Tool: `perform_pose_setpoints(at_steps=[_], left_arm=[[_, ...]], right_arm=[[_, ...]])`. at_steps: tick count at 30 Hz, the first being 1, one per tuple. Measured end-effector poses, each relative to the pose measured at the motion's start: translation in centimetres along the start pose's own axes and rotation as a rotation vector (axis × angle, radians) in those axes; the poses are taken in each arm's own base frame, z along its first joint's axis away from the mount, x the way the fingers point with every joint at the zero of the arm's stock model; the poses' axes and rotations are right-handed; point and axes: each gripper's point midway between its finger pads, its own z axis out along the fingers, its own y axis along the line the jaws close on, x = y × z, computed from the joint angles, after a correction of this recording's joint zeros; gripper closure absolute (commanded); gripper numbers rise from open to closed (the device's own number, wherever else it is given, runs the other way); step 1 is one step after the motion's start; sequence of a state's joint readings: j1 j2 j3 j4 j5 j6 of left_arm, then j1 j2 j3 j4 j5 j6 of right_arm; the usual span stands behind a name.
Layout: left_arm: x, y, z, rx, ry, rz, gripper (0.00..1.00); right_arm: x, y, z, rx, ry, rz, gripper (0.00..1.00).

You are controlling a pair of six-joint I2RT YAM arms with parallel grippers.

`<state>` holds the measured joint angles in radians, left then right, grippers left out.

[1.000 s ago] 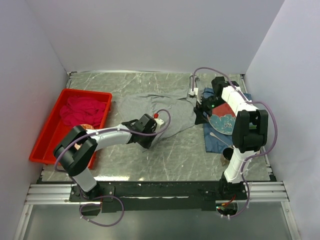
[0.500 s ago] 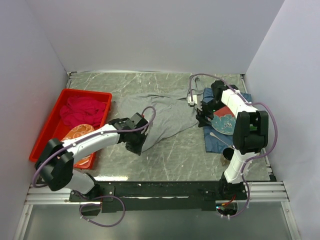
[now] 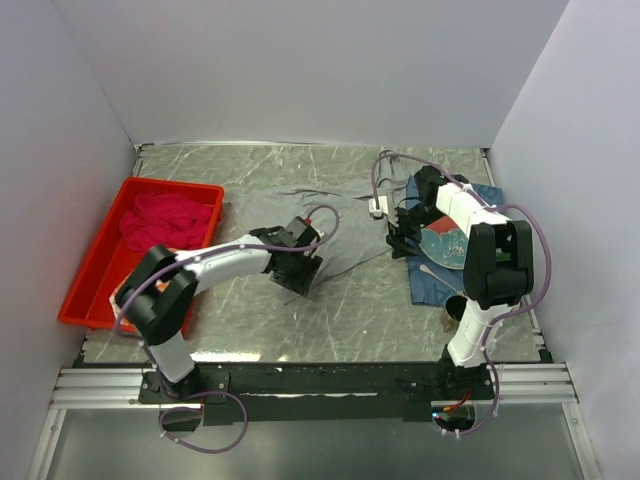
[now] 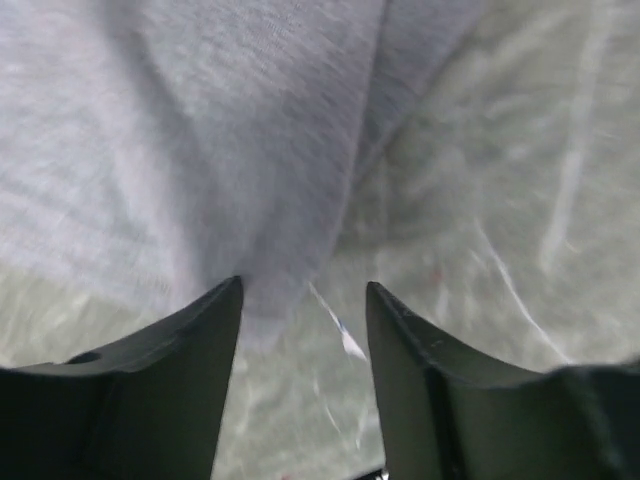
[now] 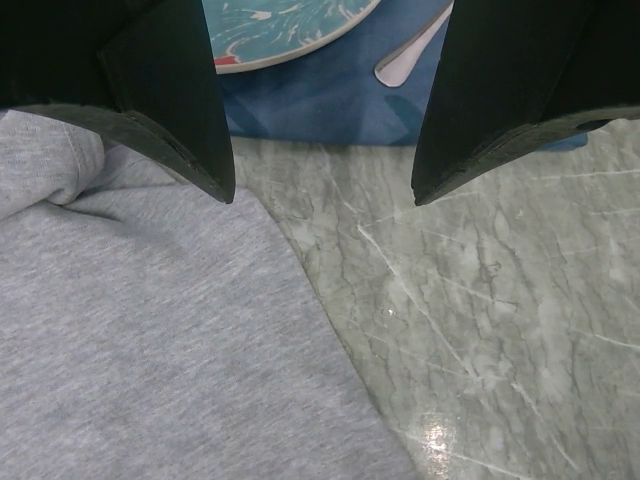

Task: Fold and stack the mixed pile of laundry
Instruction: Flatten out the tank top at the center of the board.

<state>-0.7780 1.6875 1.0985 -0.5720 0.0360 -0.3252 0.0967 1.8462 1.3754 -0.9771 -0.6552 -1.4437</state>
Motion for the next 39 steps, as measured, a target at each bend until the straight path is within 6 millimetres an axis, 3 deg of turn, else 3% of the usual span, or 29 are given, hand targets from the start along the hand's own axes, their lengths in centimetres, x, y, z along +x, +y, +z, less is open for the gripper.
perform_pose_setpoints(at_steps=[2,3,5,6,8,11,13,17,23,30,34,39], left_arm=[[0.5,0.4,1.5,-0.026,0.034,0.014,0.54],[1.0,0.7,2.1,-0.044,0.053,0.020,0.66],[0.8,1.1,2.2,-0.069,0.051,0.021,0.77],[0.7,1.3,2.3,-0.082,0.046,0.021,0.89],[0.9,1.7,2.3,-0.103,0.049,0.012,0.99],[1.4,1.7,2.0,-0.104,0.055,-0.019,0.99],[3.1,1.7,1.3,-0.098,0.089,-0.048,0.99],[7.5,1.8,-1.7,-0.097,0.194,-0.113,0.99],[8.9,0.5,-6.3,-0.030,0.196,-0.189,0.99],[12.1,0.4,-6.3,-0.016,0.289,-0.236,0.99],[12.3,0.4,-6.4,-0.018,0.297,-0.241,0.99],[12.4,0.4,-6.4,-0.020,0.300,-0.242,0.99]], right_arm=[[0.1,0.0,0.0,0.005,-0.002,0.008,0.22],[0.1,0.1,-0.1,0.007,-0.003,0.012,0.22],[0.0,0.4,-0.3,0.010,-0.009,0.020,0.23],[0.0,0.5,-0.3,0.011,-0.011,0.024,0.23],[-0.1,0.8,-0.5,0.010,-0.018,0.031,0.23],[-0.2,1.1,-0.5,0.004,-0.022,0.038,0.24],[-0.1,1.2,-0.6,0.001,-0.021,0.034,0.24],[0.2,1.3,-0.8,-0.002,-0.018,0.015,0.25],[0.5,2.4,-1.0,-0.049,-0.014,-0.025,0.27],[0.3,1.8,1.2,-0.011,0.016,-0.030,0.27],[-0.4,-0.2,1.6,0.061,0.039,-0.039,0.30],[-0.2,-1.3,2.8,0.081,0.082,-0.042,0.42]])
